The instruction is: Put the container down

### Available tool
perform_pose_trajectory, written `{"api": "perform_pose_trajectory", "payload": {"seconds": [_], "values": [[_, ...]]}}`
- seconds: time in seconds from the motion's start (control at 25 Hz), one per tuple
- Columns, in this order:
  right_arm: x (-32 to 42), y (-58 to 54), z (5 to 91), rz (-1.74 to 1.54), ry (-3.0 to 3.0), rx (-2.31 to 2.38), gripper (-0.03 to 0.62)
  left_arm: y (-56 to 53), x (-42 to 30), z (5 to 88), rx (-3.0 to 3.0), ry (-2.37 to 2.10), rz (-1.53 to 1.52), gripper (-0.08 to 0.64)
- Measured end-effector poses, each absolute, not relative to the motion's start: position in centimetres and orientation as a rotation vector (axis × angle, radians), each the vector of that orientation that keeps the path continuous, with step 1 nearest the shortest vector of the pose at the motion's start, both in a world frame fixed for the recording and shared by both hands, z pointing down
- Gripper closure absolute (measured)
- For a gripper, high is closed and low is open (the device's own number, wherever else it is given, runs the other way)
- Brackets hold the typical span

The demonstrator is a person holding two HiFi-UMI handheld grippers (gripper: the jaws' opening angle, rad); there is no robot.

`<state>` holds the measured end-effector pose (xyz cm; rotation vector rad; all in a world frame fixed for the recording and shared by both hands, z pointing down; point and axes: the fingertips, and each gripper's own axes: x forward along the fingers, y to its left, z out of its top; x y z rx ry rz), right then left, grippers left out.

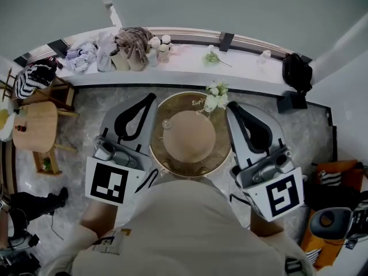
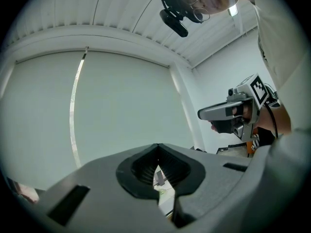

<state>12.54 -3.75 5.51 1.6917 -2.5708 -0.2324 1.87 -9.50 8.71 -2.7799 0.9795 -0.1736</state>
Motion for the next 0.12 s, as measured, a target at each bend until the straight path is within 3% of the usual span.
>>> {"api": "perform_pose_trajectory", "payload": {"seconds": [0.12], "values": [[12.52,-3.72,5.53,-0.238,-2.572,1.685,0.581,-9.5,1.93,8.68,-2.776,0.978,-0.173,0.552]]}}
